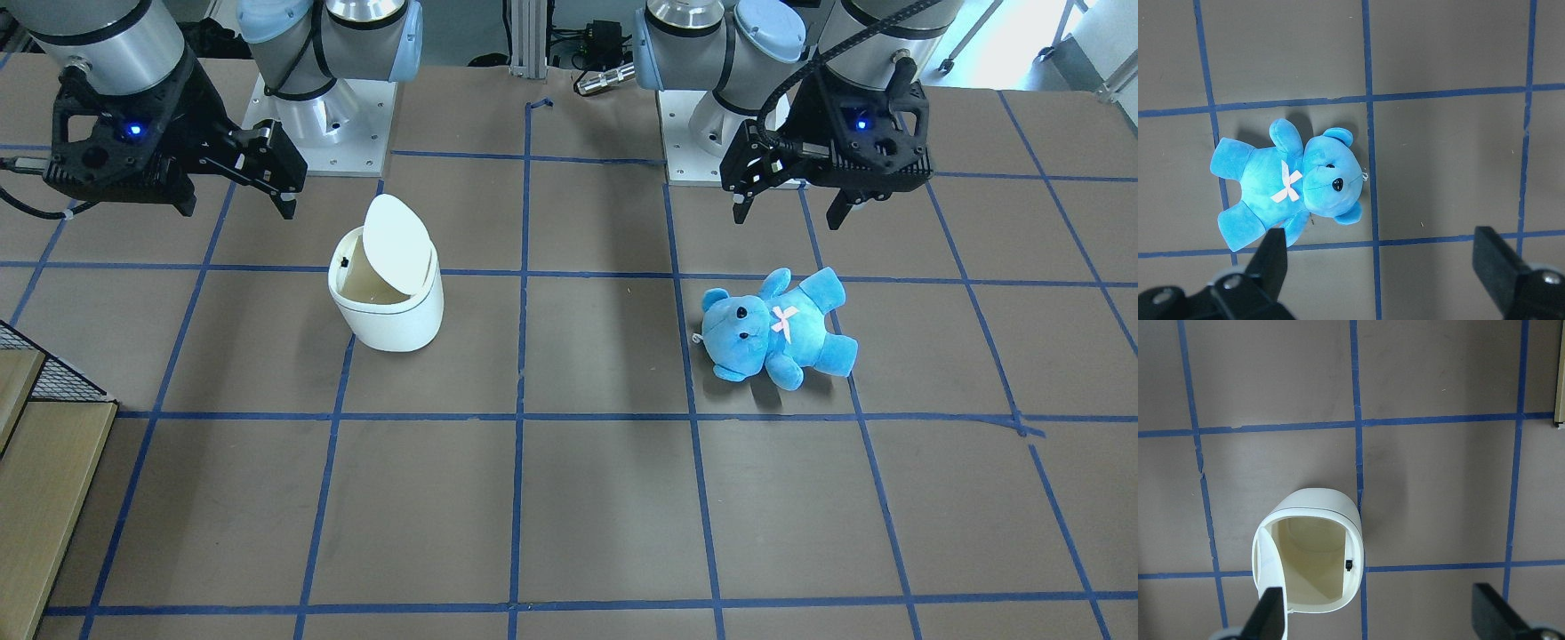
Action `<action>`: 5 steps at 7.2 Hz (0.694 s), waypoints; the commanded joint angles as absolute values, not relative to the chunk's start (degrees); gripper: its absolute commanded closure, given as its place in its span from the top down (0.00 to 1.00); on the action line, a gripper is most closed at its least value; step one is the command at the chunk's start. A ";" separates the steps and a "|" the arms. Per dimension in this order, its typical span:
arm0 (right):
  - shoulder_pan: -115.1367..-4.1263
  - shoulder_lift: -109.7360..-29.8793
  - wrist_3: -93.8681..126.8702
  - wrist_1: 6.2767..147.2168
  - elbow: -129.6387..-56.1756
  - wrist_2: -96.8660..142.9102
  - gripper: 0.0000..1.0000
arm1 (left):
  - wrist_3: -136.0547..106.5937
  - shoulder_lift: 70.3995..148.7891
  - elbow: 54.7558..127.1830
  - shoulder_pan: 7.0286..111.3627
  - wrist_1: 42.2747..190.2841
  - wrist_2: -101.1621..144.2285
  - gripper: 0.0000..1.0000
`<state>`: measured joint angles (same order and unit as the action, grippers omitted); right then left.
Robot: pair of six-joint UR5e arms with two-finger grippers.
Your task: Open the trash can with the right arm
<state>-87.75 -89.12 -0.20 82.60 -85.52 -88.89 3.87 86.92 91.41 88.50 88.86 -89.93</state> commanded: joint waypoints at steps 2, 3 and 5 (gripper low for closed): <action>-87.80 -89.30 0.00 82.62 -85.61 -88.86 1.00 | 3.87 86.92 91.41 88.51 88.86 -89.91 1.00; -87.80 -89.30 0.17 82.62 -85.61 -88.94 1.00 | 3.87 86.92 91.41 88.51 88.86 -89.91 1.00; -88.67 -89.30 1.23 82.62 -85.69 -89.12 0.99 | 3.87 86.92 91.41 88.51 88.86 -89.91 1.00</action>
